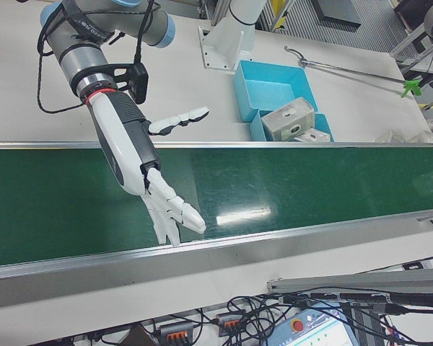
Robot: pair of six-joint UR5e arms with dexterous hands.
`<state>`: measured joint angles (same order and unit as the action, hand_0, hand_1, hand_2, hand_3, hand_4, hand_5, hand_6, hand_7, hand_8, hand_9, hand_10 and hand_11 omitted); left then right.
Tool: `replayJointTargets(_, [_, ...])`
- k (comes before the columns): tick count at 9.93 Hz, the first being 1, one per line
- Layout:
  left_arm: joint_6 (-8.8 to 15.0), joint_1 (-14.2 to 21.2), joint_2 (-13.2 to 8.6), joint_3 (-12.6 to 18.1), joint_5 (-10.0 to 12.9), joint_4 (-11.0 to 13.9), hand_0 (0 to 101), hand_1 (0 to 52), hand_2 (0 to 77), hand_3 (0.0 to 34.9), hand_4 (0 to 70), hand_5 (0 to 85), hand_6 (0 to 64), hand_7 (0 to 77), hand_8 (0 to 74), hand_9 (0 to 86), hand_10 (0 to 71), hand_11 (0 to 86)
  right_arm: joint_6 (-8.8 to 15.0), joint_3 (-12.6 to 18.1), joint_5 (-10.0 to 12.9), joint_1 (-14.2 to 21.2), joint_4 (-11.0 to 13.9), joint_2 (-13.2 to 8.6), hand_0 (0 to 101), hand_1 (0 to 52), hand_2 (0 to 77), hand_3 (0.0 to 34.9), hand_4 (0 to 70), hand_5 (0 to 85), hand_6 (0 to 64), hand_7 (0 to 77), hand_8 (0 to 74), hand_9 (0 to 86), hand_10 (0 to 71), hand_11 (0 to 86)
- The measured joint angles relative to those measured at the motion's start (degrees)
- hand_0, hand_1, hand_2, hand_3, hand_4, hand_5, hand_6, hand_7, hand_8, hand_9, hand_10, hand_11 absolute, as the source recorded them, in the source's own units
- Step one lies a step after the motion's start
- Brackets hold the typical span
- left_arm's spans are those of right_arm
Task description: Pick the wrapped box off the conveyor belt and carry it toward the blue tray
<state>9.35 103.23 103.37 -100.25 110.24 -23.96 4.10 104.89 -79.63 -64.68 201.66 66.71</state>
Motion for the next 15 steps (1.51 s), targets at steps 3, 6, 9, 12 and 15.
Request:
replayJointTargets(3, [0.0,0.0,0.0,0.0,0.0,0.0,0,0.0,0.5,0.0,0.0,1.1,0.5,0.5,0.5,0.5,0.0,0.5,0.0,0.0,-0.2,1.5,0.0,-0.8,47,12.0,4.9,5.3,9.3,6.0,0.5,14.7,4.4,1.1,0.0,1.6])
replayJointTargets(6, [0.0,0.0,0.0,0.0,0.0,0.0,0,0.0,0.5,0.0,0.0,1.1,0.5,0.5,0.5,0.0,0.0,0.5,0.4,-0.6,0.2,5.6,-0.9,-1.0,47,11.5,4.4,0.0,9.3,8.7,7.6,19.1,3.3,3.3,0.0,1.1])
replayJointTargets(9, [0.0,0.0,0.0,0.0,0.0,0.0,0,0.0,1.1,0.0,0.0,1.1,0.5,0.5,0.5,0.5,0.0,0.5,0.5,-1.5,0.5,7.4,-2.0,-1.0,46,9.3,4.4,0.0,10.9,9.8,7.6,19.1,4.4,4.9,0.0,1.1])
replayJointTargets(12, [0.0,0.0,0.0,0.0,0.0,0.0,0,0.0,0.5,0.0,0.0,1.1,0.5,0.5,0.5,0.0,0.0,0.5,0.5,-1.8,0.7,7.6,-2.1,-1.1,46,9.3,4.4,0.0,10.9,9.8,7.6,19.1,4.9,4.9,0.0,1.1])
replayJointTargets(15, [0.0,0.0,0.0,0.0,0.0,0.0,0,0.0,0.5,0.0,0.0,1.1,0.0,0.5,0.5,0.5,0.0,0.5,0.4,-1.8,1.0,7.6,-2.1,-1.1,46,9.3,4.4,0.0,10.9,9.8,7.6,19.1,4.4,4.9,0.0,1.1])
